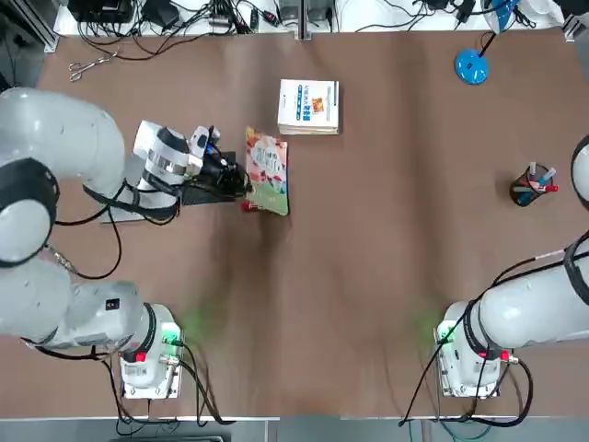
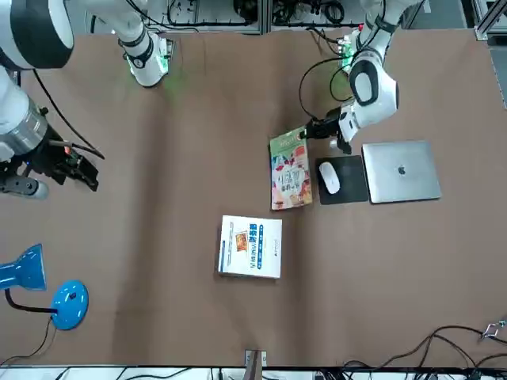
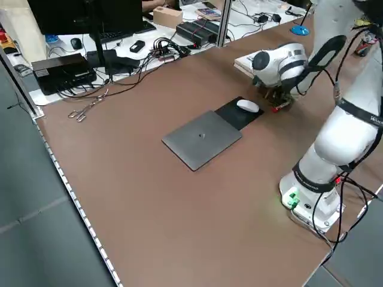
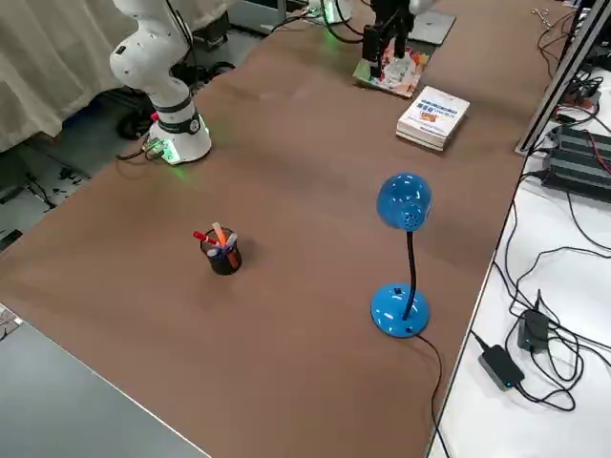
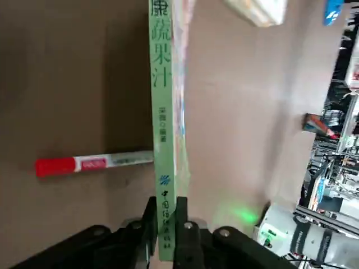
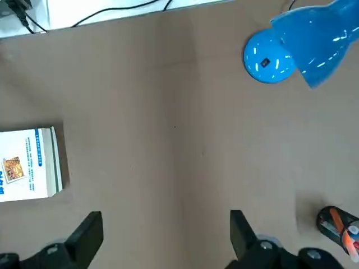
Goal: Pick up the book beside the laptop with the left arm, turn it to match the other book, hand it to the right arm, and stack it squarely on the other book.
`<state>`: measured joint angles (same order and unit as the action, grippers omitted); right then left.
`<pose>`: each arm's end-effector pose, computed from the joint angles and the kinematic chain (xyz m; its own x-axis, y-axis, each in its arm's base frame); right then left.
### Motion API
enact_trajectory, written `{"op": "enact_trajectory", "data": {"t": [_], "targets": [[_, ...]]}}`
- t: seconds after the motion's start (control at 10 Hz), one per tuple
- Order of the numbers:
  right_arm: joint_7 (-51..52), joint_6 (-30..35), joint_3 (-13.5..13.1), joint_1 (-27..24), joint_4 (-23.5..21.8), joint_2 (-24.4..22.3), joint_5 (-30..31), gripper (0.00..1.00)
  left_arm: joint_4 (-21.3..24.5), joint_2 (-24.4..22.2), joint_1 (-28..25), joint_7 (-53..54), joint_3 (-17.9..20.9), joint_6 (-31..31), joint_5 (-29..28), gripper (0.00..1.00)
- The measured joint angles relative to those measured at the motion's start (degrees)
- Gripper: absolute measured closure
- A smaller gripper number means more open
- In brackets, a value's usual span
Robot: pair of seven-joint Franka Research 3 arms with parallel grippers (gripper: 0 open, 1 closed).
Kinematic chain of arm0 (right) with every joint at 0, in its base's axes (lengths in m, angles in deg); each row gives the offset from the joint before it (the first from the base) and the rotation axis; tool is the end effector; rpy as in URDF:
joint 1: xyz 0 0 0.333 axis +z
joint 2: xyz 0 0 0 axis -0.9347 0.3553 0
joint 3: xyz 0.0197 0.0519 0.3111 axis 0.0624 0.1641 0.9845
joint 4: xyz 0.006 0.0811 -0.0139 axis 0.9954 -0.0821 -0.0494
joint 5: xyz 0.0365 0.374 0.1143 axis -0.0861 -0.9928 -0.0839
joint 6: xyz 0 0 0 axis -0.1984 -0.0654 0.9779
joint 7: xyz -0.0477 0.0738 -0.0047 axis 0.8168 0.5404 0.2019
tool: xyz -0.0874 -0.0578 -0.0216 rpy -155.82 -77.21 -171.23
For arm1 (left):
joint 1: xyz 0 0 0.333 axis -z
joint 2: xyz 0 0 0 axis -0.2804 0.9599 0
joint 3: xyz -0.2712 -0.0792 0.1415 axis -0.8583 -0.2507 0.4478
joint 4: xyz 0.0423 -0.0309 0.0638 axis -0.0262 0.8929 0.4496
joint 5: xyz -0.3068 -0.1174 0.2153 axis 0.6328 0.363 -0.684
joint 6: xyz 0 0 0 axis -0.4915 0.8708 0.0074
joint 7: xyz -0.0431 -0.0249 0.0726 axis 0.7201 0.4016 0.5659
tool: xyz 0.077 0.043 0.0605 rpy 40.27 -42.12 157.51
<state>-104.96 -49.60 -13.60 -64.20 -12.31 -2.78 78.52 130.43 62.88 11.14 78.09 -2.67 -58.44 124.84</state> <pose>0.6057 0.0766 0.5866 0.9816 -0.1570 0.1088 -0.1584 -0.9874 0.0043 0.3608 -0.2012 0.2390 0.9943 0.0474 -0.0957 0.1038 -0.6408 0.7607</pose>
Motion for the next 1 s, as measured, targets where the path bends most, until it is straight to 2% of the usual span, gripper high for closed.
{"op": "enact_trajectory", "data": {"t": [0.2, 0.3, 0.6, 0.8, 1.0], "targets": [[0.00, -0.62, 0.16, 0.60, 0.00, 0.79, -0.10, 0.00, -2.51, -3.10, -0.70, -3.72, 0.06, 0.77, -3.64, 0.85], [0.00, -1.03, 0.31, 1.30, 0.01, 0.83, -0.12, 0.00, -5.03, -3.72, -2.21, -6.35, 0.14, 3.02, -7.20, 0.85], [-0.03, -2.22, 0.51, 3.60, 0.07, 1.16, -2.88, 0.00, -13.51, -4.15, -9.28, -11.19, 0.26, 14.51, -21.02, 0.85], [-0.06, -2.45, 0.50, 4.06, 0.67, 1.15, -5.09, 0.00, -18.72, -3.26, -11.62, -11.58, 0.28, 16.65, -26.02, 0.85], [-0.09, -2.76, 0.29, 3.98, 0.85, 1.49, -5.68, 0.00, -25.99, 0.10, -12.90, -13.78, 0.29, 21.43, -33.11, 0.85]]}}
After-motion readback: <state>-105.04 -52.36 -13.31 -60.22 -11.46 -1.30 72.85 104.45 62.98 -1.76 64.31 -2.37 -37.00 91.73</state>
